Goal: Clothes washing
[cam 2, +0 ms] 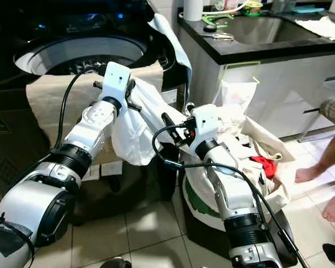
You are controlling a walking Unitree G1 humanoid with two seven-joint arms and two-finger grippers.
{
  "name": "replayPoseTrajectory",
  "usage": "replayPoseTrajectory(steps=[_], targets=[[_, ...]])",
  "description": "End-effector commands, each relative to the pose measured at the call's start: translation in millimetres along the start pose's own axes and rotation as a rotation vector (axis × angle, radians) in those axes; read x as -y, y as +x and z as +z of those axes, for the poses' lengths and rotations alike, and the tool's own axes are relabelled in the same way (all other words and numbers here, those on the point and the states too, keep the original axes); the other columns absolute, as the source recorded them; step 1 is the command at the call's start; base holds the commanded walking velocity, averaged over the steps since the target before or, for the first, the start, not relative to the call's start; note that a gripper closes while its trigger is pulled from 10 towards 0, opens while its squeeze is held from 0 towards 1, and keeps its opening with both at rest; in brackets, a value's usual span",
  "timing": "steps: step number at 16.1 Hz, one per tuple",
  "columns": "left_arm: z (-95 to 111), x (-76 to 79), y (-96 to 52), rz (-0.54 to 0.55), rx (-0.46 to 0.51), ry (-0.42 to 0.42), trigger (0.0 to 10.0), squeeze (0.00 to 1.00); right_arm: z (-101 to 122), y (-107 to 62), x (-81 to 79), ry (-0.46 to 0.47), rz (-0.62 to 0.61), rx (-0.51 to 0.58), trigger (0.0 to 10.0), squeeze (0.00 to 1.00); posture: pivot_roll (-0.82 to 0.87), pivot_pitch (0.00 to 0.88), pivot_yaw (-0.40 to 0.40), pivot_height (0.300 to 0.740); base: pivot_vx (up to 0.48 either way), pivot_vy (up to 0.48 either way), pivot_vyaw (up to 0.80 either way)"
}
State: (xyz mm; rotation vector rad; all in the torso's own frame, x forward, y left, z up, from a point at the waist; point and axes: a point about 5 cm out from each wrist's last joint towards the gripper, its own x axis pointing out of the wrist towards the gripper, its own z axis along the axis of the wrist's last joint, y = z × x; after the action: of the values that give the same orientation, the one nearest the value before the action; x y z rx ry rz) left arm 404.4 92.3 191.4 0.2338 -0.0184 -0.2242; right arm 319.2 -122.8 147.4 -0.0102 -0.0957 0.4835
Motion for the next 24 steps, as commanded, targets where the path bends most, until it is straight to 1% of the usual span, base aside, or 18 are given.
replayPoseTrajectory(steps=[1, 3, 4, 5, 6, 7, 9, 10, 11, 13, 14, 15, 16, 17, 18, 20, 21, 24], targets=[[13.5, -12.3, 2.6, 0.049, 0.043, 0.011, 10.0, 0.0, 4.9, 5.0, -1.3, -0.023, 0.015, 0.012, 10.0, 0.0, 0.01, 0.0, 0.046, 0.74, 0.0, 0.0, 0.64], [-4.7, -16.3, -2.7, 0.06, 0.001, 0.0, 10.0, 0.0, -2.8, 0.3, -5.7, -0.017, 0.015, -0.007, 10.0, 0.0, 0.02, 0.0, 0.048, 0.74, 0.0, 0.0, 0.62], [-12.7, -14.0, -5.7, 0.054, -0.013, -0.009, 10.0, 0.0, -6.5, -2.9, -7.2, -0.011, 0.009, -0.011, 10.0, 0.0, 0.02, 0.0, 0.044, 0.74, 0.0, 0.0, 0.59], [-16.4, -9.2, -7.2, 0.041, -0.017, -0.005, 10.0, 0.0, -10.2, -5.4, -7.2, -0.011, -0.003, -0.015, 10.0, 0.0, 0.02, 0.0, 0.042, 0.74, 0.0, 0.0, 0.58], [-17.4, -3.1, -7.4, 0.025, -0.017, 0.0, 10.0, 0.0, -17.1, -8.0, -6.5, -0.024, -0.021, -0.027, 10.0, 0.0, 0.03, 0.0, 0.04, 0.74, 0.0, 0.0, 0.58], [-17.0, 1.3, -7.0, 0.017, -0.016, 0.006, 10.0, 0.0, -26.4, -10.5, -4.4, -0.018, -0.049, -0.046, 10.0, 0.0, 0.03, 0.0, 0.04, 0.74, 0.0, 0.0, 0.58], [-13.6, 7.6, -6.0, -0.002, -0.005, 0.016, 10.0, 0.0, -53.7, -19.2, 9.7, -0.037, -0.133, -0.122, 10.0, 0.0, 0.04, 0.0, 0.043, 0.74, 0.0, 0.0, 0.58], [-13.6, 8.0, -6.3, -0.006, -0.004, 0.018, 10.0, 0.0, -66.0, -25.0, 18.7, -0.018, -0.186, -0.166, 10.0, 0.0, 0.04, 0.0, 0.046, 0.74, 0.0, 0.0, 0.58], [-14.5, 7.4, -6.6, -0.005, -0.006, 0.019, 10.0, 0.0, -74.0, -28.7, 24.2, -0.002, -0.219, -0.199, 10.0, 0.0, 0.04, 0.0, 0.05, 0.74, 0.0, 0.0, 0.58], [-18.9, 3.1, -7.5, 0.015, -0.018, 0.018, 10.0, 0.0, -84.6, -31.0, 27.4, 0.02, -0.249, -0.236, 10.0, 0.0, 0.04, 0.0, 0.054, 0.74, 0.0, 0.0, 0.58], [-20.6, 1.0, -7.8, 0.025, -0.025, 0.014, 10.0, 0.0, -88.2, -30.6, 26.7, 0.019, -0.248, -0.245, 10.0, 0.0, 0.04, 0.0, 0.053, 0.74, 0.0, 0.0, 0.58], [-23.1, -3.6, -7.7, 0.042, -0.039, 0.018, 10.0, 0.0, -98.1, -32.5, 24.1, 0.022, -0.241, -0.285, 10.0, 0.0, 0.04, 0.0, 0.05, 0.74, 0.0, 0.0, 0.58], [-21.2, -7.1, -6.1, 0.053, -0.042, 0.024, 10.0, 0.0, -107.9, -36.2, 22.8, 0.037, -0.239, -0.332, 10.0, 0.0, 0.05, 0.0, 0.044, 0.74, 0.0, 0.0, 0.58], [-10.3, -11.1, -1.7, 0.07, -0.02, 0.026, 10.0, 0.0, -117.7, -41.8, 23.1, 0.047, -0.254, -0.383, 10.0, 0.0, 0.05, 0.0, 0.039, 0.74, 0.0, 0.0, 0.58], [0.4, -13.0, 2.0, 0.083, 0.003, 0.023, 10.0, 0.0, -122.6, -44.8, 23.5, 0.046, -0.264, -0.412, 10.0, 0.0, 0.05, 0.0, 0.038, 0.74, 0.0, 0.0, 0.58], [15.7, -14.4, 6.8, 0.102, 0.035, 0.021, 10.0, 0.0, -123.1, -41.9, 21.3, 0.034, -0.245, -0.413, 10.0, 0.0, 0.05, 0.0, 0.04, 0.74, 0.0, 0.0, 0.58], [19.0, -15.8, 7.8, 0.112, 0.04, 0.016, 10.0, 0.0, -122.7, -40.6, 20.5, 0.034, -0.241, -0.409, 10.0, 0.0, 0.05, 0.0, 0.042, 0.74, 0.0, 0.0, 0.57], [22.4, -34.4, 8.4, 0.21, 0.019, -0.019, 10.0, 0.0, -122.5, -37.9, 16.6, 0.032, -0.228, -0.394, 10.0, 0.0, 0.04, 0.0, 0.051, 0.74, 0.0, 0.0, 0.58]])
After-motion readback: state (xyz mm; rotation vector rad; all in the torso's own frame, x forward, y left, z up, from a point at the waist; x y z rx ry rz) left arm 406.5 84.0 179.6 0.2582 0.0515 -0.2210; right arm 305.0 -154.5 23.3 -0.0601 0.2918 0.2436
